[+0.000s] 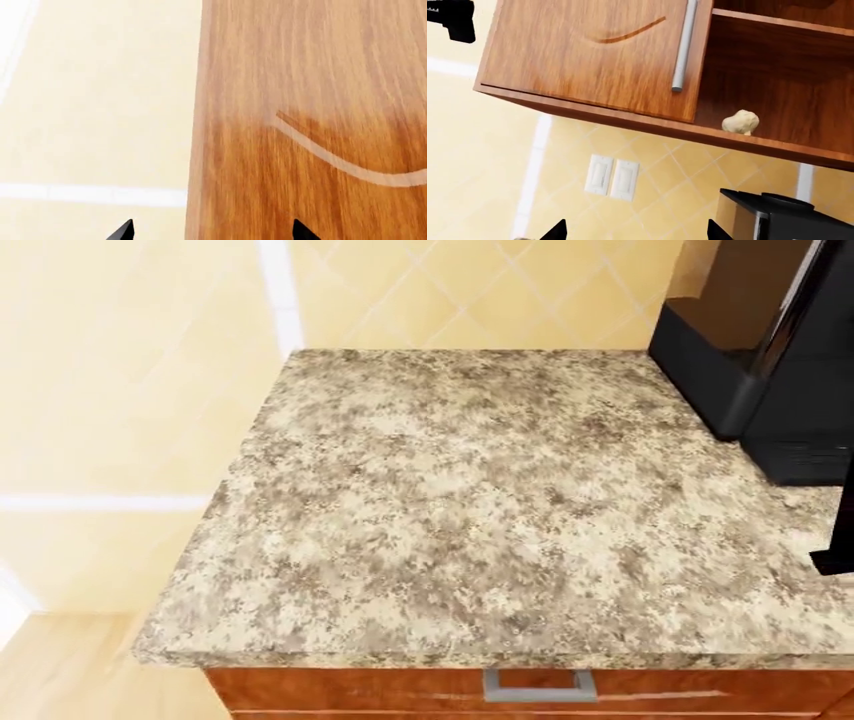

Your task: Pick the peach, ginger from the counter and place them in the cabinet. Then close the cabinet.

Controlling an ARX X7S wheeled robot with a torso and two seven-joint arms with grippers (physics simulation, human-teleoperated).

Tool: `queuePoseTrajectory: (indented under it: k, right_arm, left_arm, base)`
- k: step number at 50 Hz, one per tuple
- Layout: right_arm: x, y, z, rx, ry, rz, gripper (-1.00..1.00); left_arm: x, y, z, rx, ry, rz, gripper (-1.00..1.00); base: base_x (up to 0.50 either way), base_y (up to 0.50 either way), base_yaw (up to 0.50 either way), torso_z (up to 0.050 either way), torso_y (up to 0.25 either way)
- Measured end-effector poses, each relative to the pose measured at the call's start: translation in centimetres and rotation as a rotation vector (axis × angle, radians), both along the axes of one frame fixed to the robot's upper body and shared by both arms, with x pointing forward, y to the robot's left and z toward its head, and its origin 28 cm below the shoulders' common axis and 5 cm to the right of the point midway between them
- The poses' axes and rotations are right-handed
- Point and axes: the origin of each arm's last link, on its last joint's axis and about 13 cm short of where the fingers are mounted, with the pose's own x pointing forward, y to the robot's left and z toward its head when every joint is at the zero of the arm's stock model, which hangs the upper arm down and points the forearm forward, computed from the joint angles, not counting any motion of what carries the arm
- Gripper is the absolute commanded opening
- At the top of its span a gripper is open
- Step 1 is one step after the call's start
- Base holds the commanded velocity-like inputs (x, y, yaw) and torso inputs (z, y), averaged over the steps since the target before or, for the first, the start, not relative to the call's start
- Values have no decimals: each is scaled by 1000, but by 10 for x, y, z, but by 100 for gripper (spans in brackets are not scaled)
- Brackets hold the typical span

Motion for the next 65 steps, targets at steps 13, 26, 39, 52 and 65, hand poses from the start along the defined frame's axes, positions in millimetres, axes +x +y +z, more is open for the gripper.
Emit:
queuePoseTrajectory:
  k: [13, 26, 39, 52, 65]
  right_arm:
    - [1, 2, -1, -18, -2, 2, 100]
    - [3, 4, -2, -28, -23, 11, 100]
    - [5, 5, -4, -49, -50, 19, 100]
    - [4, 5, -5, -54, -60, 46, 100]
    - [4, 7, -4, -58, -72, 57, 100]
  left_arm:
    - [-39, 1, -33, 15, -46, -90, 100]
    - [-67, 7, -84, -19, -35, -194, 100]
    - [-76, 7, -126, -3, 4, -227, 100]
    - [-83, 5, -138, 13, 7, -241, 100]
    - [-92, 6, -141, 10, -23, -267, 100]
  base:
    - [-500, -2, 0, 0, 0]
    - [-423, -2, 0, 0, 0]
    - [12, -358, 0, 0, 0]
    - [72, -500, 0, 0, 0]
    - [88, -500, 0, 0, 0]
